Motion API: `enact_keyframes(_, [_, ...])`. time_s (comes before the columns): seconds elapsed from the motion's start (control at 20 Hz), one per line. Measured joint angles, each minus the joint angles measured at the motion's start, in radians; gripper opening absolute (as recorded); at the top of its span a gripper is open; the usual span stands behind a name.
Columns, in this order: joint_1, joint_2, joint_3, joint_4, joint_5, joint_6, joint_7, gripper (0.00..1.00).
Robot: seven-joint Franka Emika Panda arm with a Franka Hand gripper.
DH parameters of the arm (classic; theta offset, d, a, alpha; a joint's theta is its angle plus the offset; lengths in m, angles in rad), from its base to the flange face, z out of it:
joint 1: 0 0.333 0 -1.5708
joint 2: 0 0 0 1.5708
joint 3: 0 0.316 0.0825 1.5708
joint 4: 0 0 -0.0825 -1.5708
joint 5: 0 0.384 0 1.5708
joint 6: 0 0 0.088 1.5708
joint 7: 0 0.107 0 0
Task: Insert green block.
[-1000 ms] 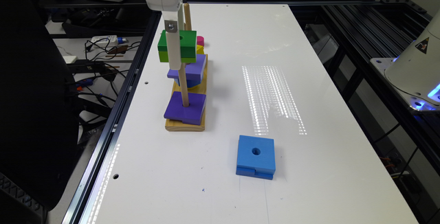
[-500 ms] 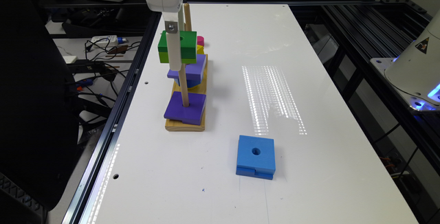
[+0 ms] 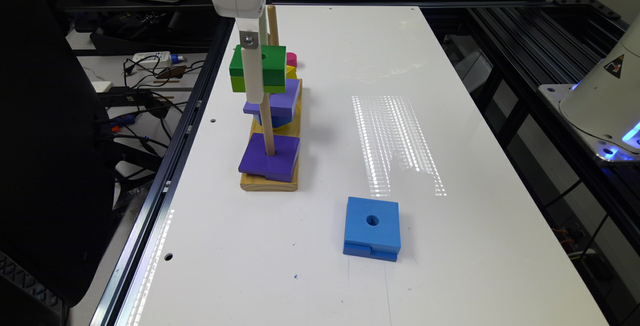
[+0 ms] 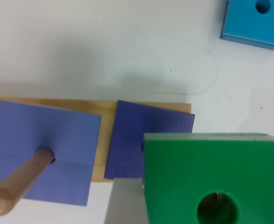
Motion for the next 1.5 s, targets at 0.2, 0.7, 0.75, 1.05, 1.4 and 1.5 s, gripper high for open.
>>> enact_keyframes(0.2, [0.0, 0.006, -0.001, 0.0, -0.0004, 0.003, 0.0, 0.0])
enact_keyframes(0.7, [0.0, 0.015, -0.001, 0.0, -0.0015, 0.01, 0.0, 0.0])
enact_keyframes(0.75, [0.0, 0.015, -0.001, 0.0, -0.0015, 0.01, 0.0, 0.0])
enact_keyframes(1.05, [0.0, 0.015, -0.001, 0.0, -0.0016, 0.01, 0.0, 0.0])
enact_keyframes(1.4, [0.0, 0.022, -0.001, 0.0, -0.0036, 0.016, 0.0, 0.0])
enact_keyframes(1.5, [0.0, 0.022, -0.001, 0.0, -0.0042, 0.016, 0.0, 0.0])
